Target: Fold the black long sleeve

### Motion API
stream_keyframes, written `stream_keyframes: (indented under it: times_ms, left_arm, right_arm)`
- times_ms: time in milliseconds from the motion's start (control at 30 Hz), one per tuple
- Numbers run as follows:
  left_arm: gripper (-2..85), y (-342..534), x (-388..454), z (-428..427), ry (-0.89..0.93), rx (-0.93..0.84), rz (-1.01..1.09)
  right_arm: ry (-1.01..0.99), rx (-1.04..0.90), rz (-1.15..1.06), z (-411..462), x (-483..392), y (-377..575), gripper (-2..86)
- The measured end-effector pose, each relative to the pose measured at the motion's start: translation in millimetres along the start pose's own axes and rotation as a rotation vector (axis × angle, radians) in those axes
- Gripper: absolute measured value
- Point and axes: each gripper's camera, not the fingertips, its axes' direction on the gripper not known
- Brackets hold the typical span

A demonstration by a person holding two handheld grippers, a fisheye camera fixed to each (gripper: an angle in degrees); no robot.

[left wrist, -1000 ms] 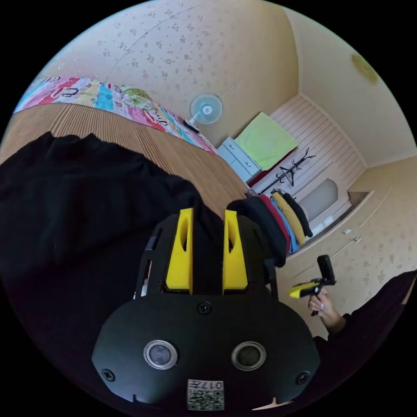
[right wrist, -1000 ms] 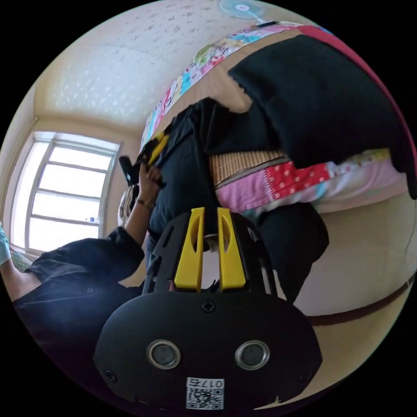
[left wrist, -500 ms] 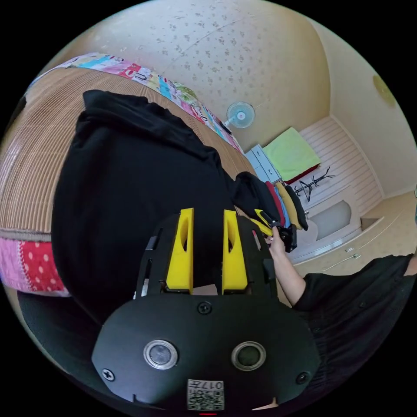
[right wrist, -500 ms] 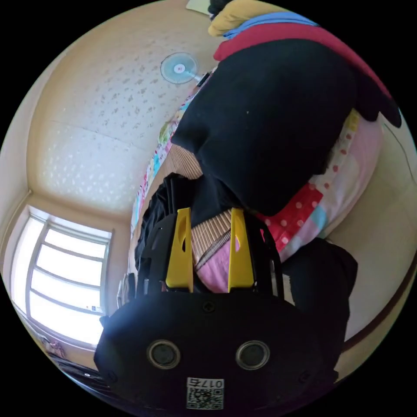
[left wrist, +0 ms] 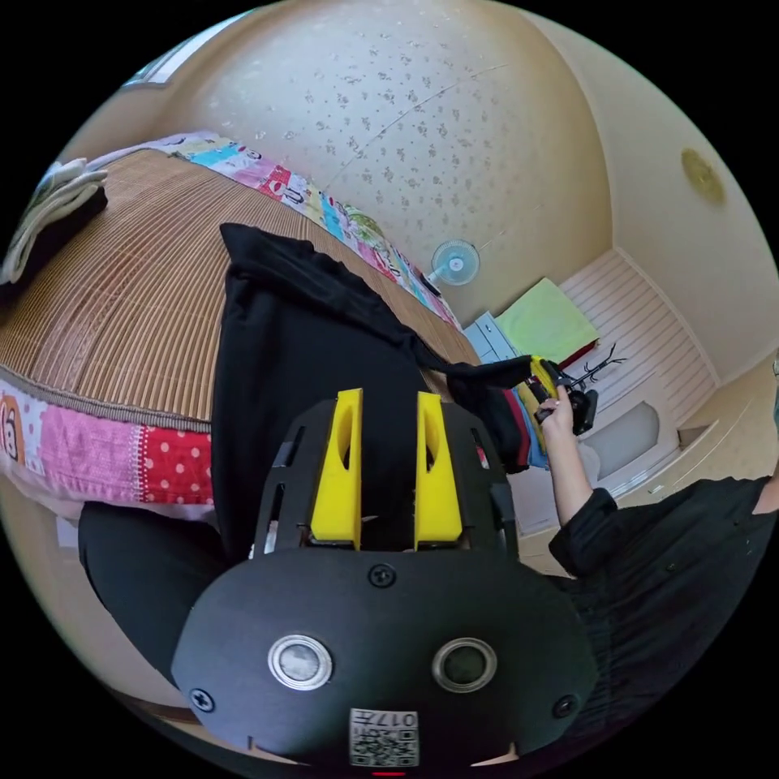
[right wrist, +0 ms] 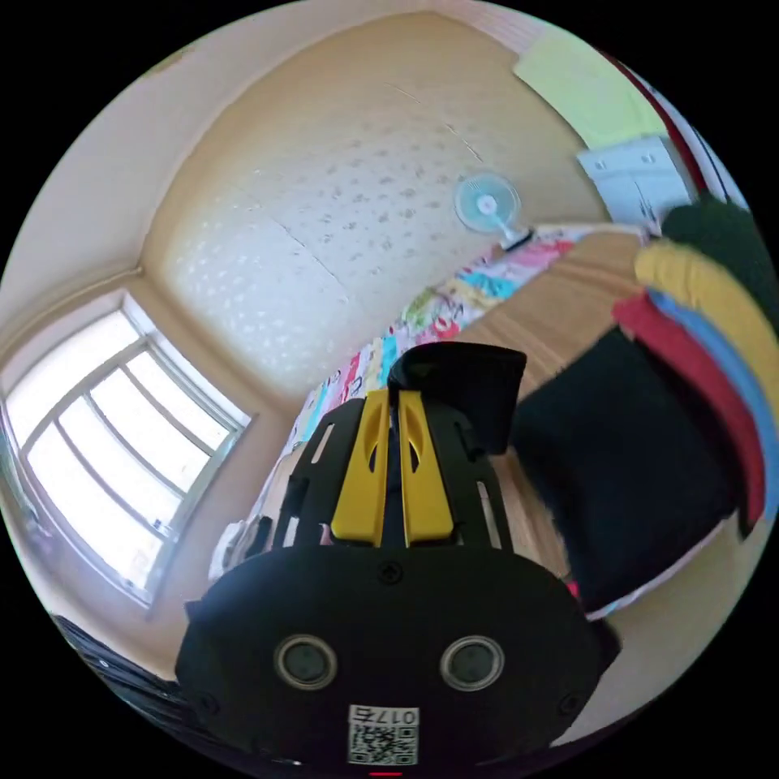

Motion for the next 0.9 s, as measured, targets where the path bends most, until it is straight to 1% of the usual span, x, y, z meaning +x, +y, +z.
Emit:
stream_keyframes:
  times_ms: [67, 133, 200, 267, 300, 333, 367, 400, 433, 500, 567, 600, 633, 667, 700, 767, 800, 833, 867, 900]
  left_arm:
    - [10.3, 2.1, -1.8, -0.8, 0.02, 0.0, -0.017]
    - [10.3, 4.5, -3.3, -1.6, 0.023, -0.005, -0.033]
    - [10.2, 6.0, -4.9, -4.5, 0.021, 0.001, -0.049]
    - [10.2, 6.6, -7.8, -8.5, 0.026, 0.011, -0.068]
    - [10.2, 6.2, -10.5, -10.9, 0.028, 0.015, -0.084]
    - [10.2, 4.9, -13.1, -13.3, 0.029, 0.015, -0.099]
    - [10.2, 4.0, -14.1, -14.6, 0.029, 0.015, -0.107]
    - [10.2, 1.8, -15.3, -18.0, 0.028, 0.017, -0.118]
    - [10.2, -0.8, -15.0, -21.9, 0.024, 0.022, -0.126]
    - [10.2, -5.1, -12.9, -27.7, 0.013, 0.03, -0.134]
    - [10.2, -9.8, -9.9, -32.3, 0.004, 0.037, -0.141]
    - [10.2, -13.1, -8.2, -34.3, 0.0, 0.04, -0.148]
    - [10.2, -15.9, -6.6, -35.6, -0.003, 0.042, -0.157]
    - [10.2, -17.1, -5.8, -36.2, -0.005, 0.044, -0.162]
    - [10.2, -19.5, -4.3, -36.9, -0.008, 0.05, -0.175]
    - [10.2, -24.2, -2.2, -36.6, -0.008, 0.055, -0.195]
    - [10.3, -28.8, -0.7, -35.9, -0.007, 0.052, -0.208]
    - [10.3, -34.8, 1.3, -36.1, -0.008, 0.048, -0.22]
    - [10.4, -38.2, 2.8, -36.9, -0.01, 0.049, -0.224]
    - [10.4, -45.5, 6.8, -39.8, -0.017, 0.054, -0.224]
  right_arm:
    - [0.033, 0.036, -0.148, -17.5, -14.0, -33.2, 2.5]
    - [0.087, 0.03, -0.184, -21.4, 1.9, -39.3, 2.5]
    - [0.159, 0.023, -0.116, -19.6, 40.4, -33.6, 2.5]
    - [0.229, -0.057, 0.055, -6.2, 108.0, -22.0, 2.5]
    - [0.236, -0.076, 0.11, -3.1, 123.3, -18.8, 2.5]
    - [0.234, -0.075, 0.21, -1.8, 144.7, -12.2, 2.5]
    - [0.199, -0.016, 0.264, -5.3, 146.3, -8.0, 2.5]
    - [0.17, 0.02, 0.259, -5.7, 138.7, -8.5, 2.5]
    - [0.124, 0.069, 0.208, 2.5, 110.8, -15.5, 2.4]
    - [0.07, 0.066, 0.096, 38.6, 48.2, -35.8, 2.5]
    - [-0.1, -0.019, -0.081, 119.0, -61.3, -51.1, 2.5]
    - [-0.159, -0.049, -0.129, 142.2, -91.3, -48.1, 2.6]
    - [-0.268, -0.12, -0.231, 190.7, -152.7, -31.5, 2.6]
    - [-0.348, -0.201, -0.321, 240.0, -210.3, -1.6, 2.6]
    - [-0.378, -0.241, -0.355, 264.7, -236.0, 18.0, 2.6]
    - [-0.457, -0.393, -0.413, 363.4, -308.7, 121.3, 2.6]
    - [-0.468, -0.433, -0.419, 387.3, -319.2, 150.6, 2.5]
    - [-0.473, -0.522, -0.444, 433.4, -332.7, 210.5, 2.5]
    - [-0.429, -0.638, -0.455, 478.1, -334.4, 269.3, 2.5]
    - [-0.391, -0.704, -0.439, 497.5, -330.2, 294.8, 2.5]
